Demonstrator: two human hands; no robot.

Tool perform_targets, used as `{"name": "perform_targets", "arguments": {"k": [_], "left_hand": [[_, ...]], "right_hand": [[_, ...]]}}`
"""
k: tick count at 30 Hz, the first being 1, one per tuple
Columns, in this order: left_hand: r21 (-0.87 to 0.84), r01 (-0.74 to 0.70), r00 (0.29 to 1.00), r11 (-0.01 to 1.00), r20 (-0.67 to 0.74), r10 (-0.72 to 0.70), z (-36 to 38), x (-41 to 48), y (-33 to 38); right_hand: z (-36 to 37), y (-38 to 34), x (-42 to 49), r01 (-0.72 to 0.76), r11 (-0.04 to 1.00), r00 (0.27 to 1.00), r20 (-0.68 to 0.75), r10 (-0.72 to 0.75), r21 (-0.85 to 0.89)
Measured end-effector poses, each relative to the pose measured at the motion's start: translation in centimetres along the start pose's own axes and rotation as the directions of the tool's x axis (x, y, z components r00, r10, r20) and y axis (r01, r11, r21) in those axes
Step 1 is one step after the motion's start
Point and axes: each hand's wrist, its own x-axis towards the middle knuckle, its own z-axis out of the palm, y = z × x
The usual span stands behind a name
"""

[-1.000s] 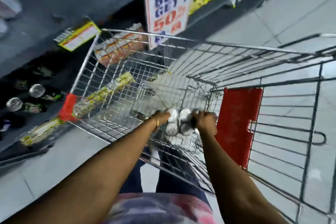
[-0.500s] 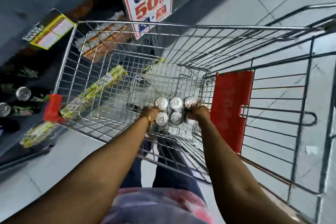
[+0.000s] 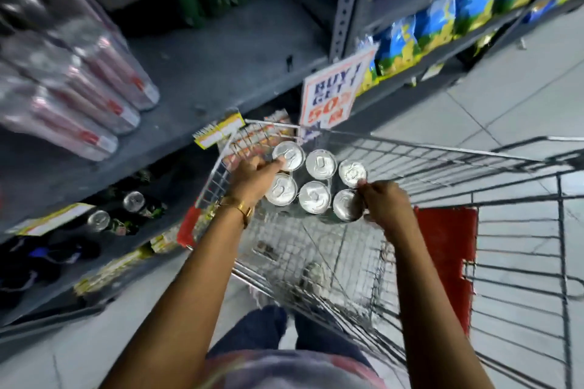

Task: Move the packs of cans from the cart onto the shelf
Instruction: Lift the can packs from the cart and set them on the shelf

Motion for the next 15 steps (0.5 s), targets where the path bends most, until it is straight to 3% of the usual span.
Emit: {"name": "perform_targets", "arguments": {"k": [3,6,10,15], "left_hand": [[-0.102,-0.146,0.988,0.984,-0.066,0.140,-3.3,0.3,3.4],[-0.159,-0.224,0.961,0.961,-0.197,0.192,-7.3,1.5,7.1],[-0.133,-0.331,0.892,0.934,-0.367,0.264,-11.6,5.1,11.4],[-0.143,-0.279,0.898,0.949,-0.390,0.206,-14.6,9.5,14.7]], "right_hand": [[-1.6,-5.1,-0.6,0.128,0.989,0.992,-0.033,-0.125,0.070],[-2.4,-11.6,-0.1,0.226,0.965,0.974,-0.015,-0.226,0.131],[-2.8,-19.5,1.7,0.364,0.922,0.930,0.005,-0.367,0.131],[-1.9,-26.5,4.6,0.441,0.896,0.897,-0.053,-0.439,0.050]]}}
